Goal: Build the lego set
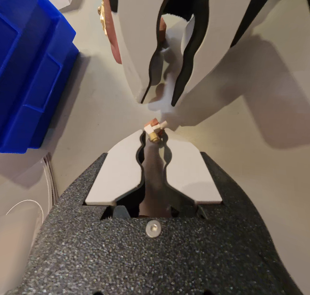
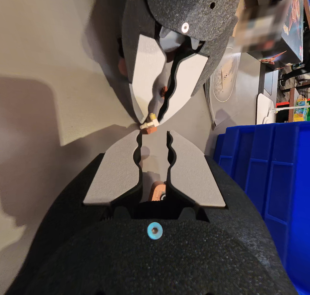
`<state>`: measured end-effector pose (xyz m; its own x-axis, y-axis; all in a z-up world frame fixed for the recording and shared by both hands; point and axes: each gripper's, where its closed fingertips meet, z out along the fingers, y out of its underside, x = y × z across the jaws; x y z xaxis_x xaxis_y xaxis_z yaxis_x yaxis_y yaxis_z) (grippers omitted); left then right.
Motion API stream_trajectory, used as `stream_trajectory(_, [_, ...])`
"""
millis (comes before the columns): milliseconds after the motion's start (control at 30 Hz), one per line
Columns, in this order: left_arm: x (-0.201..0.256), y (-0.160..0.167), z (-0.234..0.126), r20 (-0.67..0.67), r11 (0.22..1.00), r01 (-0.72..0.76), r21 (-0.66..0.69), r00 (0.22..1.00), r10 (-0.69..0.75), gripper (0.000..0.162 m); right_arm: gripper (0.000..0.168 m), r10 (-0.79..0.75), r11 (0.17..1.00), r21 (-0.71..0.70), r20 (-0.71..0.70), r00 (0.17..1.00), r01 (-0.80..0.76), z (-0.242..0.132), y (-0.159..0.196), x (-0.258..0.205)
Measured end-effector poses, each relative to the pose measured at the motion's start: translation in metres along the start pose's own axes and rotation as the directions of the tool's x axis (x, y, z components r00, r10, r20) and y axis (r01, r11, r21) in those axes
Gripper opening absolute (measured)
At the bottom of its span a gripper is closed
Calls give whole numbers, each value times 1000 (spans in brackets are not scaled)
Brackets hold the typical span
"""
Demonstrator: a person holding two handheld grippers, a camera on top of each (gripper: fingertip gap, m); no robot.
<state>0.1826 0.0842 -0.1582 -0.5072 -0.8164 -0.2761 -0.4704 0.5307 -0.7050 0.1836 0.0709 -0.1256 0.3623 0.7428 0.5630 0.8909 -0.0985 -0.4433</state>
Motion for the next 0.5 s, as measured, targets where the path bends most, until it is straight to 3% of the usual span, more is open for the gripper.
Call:
stream_trajectory(33, [-1, 1, 0, 6, 1000, -5, -7, 1000, 5, 13, 28, 1, 1000, -1, 0, 1000, -1, 1, 0, 0])
stream_trajectory(267, [-8, -16, -15, 29, 992, 0, 123, 1000, -3, 12, 28, -1, 1000, -1, -29, 1000, 1, 3, 2, 1])
stream_trajectory(500, [-19, -44, -44, -67, 917, 193, 349, 981, -181, 11, 31, -35, 992, 110, -273, 961, 68, -14, -18, 35])
